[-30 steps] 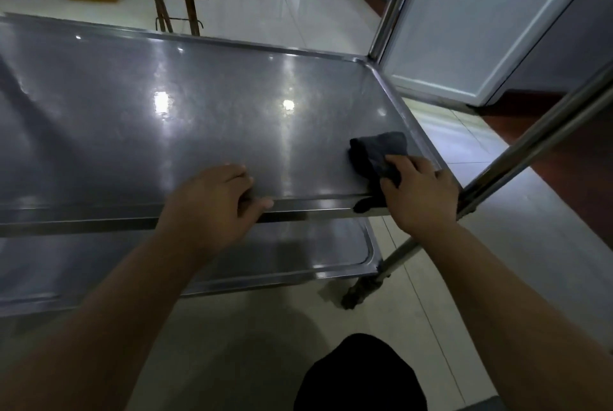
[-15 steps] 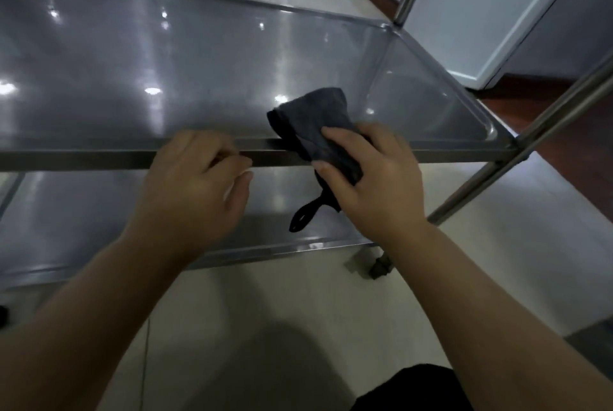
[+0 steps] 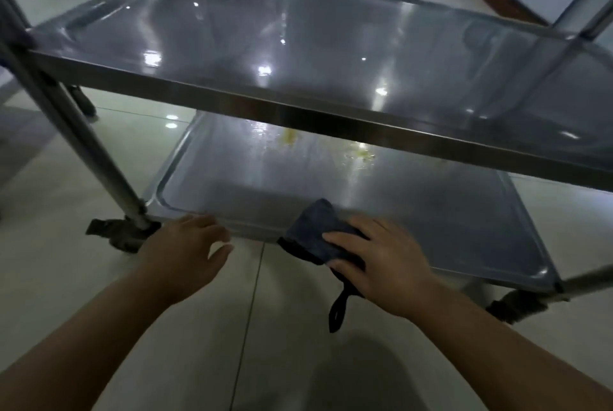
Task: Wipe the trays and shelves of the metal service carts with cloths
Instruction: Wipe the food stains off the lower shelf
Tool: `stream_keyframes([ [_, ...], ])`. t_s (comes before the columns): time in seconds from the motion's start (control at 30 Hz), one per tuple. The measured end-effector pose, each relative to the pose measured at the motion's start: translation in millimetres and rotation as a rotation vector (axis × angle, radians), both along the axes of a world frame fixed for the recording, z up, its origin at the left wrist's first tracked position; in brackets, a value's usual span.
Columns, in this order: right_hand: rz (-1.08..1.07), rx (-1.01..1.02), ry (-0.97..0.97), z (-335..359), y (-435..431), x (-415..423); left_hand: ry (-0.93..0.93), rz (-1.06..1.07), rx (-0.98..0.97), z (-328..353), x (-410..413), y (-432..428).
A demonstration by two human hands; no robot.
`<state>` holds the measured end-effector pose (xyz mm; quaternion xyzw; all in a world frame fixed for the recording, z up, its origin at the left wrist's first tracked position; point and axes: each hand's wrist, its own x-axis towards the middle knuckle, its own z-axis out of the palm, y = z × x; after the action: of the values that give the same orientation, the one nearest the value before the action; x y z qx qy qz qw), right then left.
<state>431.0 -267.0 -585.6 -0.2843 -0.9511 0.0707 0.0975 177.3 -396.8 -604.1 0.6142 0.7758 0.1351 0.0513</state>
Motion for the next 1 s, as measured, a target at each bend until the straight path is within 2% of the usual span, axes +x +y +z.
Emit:
stream_keyframes([
  [0.13,-0.088,-0.089,-0.082,-44,10,-51,-0.021,0.196,-0.037,-34,-34,-14],
  [0.33,-0.202,-0.154,-0.001,-86,17,-133,-0.171,0.410,0.039,-64,-78,-28],
  [0.53,-0.245,-0.178,0.005,-116,7,-215,-0.313,0.773,0.311,-75,-125,-30],
  [0.73,0.005,-0.108,0.045,-142,-16,-283,-0.344,0.660,0.435,-83,-149,-1],
  [0.87,0.130,-0.076,0.090,-150,3,-289,-0.454,0.676,0.550,-83,-154,9],
  [0.93,0.064,-0.053,0.024,-152,34,-285,-0.467,0.659,0.552,-81,-155,7],
  [1.0,-0.186,-0.087,-0.047,-152,73,-281,-0.448,0.641,0.530,-78,-156,6],
])
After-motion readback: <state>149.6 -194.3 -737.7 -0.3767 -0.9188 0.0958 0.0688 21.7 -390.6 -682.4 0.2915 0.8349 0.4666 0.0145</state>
